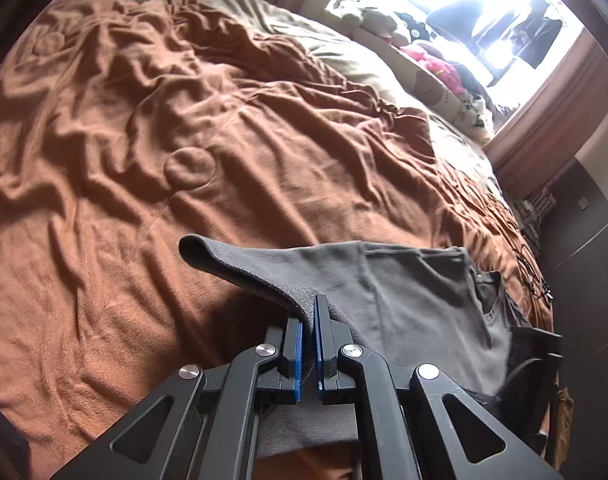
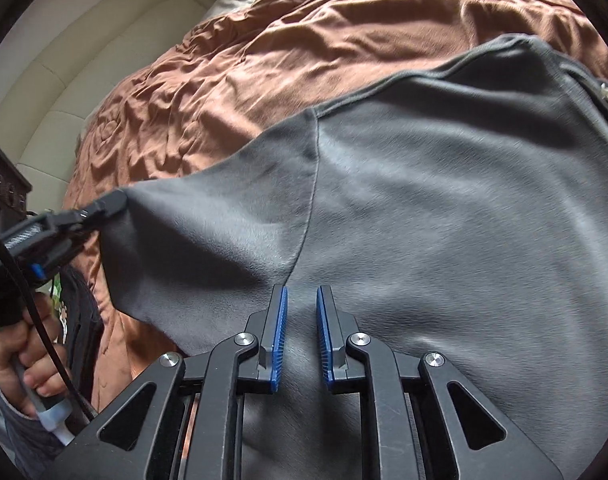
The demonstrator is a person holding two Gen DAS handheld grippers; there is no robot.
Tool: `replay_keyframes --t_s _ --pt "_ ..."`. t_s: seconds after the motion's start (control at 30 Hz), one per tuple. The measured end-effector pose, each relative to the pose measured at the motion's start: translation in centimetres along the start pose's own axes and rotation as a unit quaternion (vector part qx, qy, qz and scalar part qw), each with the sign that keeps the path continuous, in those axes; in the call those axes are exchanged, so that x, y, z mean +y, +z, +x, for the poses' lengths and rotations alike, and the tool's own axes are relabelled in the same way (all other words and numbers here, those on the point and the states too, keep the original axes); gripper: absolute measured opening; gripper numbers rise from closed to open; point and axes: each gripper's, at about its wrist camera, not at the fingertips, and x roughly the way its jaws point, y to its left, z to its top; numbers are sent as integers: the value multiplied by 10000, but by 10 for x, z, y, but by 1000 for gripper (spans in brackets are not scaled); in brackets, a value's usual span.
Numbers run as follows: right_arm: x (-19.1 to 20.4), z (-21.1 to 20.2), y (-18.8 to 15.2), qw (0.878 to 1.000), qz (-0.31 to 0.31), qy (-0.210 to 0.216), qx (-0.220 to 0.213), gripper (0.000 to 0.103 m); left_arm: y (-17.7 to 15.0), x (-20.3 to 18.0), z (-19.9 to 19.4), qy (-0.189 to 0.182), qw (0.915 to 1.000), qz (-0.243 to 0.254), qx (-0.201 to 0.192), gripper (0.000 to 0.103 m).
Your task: Fold small clothes
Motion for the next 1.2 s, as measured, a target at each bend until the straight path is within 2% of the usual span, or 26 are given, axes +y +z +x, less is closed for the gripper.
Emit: replay_keyframes --t_s 0.23,0.33,0.57,0.67,0.73,0.97,1.03,1.07,1.1,1.13,1.17,1.2 --pt "1 19 7 9994 221 248 100 8 7 -27 -7 -209 9997 139 41 4" --pt "-5 12 7 9988 333 336 126 8 7 -42 -10 -338 9992 221 80 4" --pt "-23 -27 4 9985 507 206 6 9 2 -89 -10 -419 9975 544 192 4" --pt "-30 -46 2 9983 567 107 -80 25 -2 -109 -5 -461 9965 642 284 4" --pt "-37 -60 -3 9981 590 40 -175 43 -7 -122 -2 -484 9957 721 335 4" --pt "-60 -103 -16 9964 741 -213 -360 45 -28 -163 25 -617 9914 889 734 5" --pt "-67 -112 -20 9955 829 -255 -380 45 -37 -175 34 -638 9885 1018 915 14" --pt "-70 -116 -22 9953 848 -275 -383 45 -40 -180 37 -680 9869 1070 996 26" --pt "-72 -119 -23 9951 856 -316 -386 45 -44 -184 38 -743 9858 1097 1033 43" --pt "-73 -123 -24 9950 851 -349 -391 45 -45 -185 37 -777 9855 1115 1020 52" --pt "-74 -126 -26 9950 848 -363 -391 45 -46 -187 34 -776 9856 1141 977 66" --pt "-74 -129 -26 9950 849 -365 -389 48 -46 -187 32 -752 9862 1158 912 73"
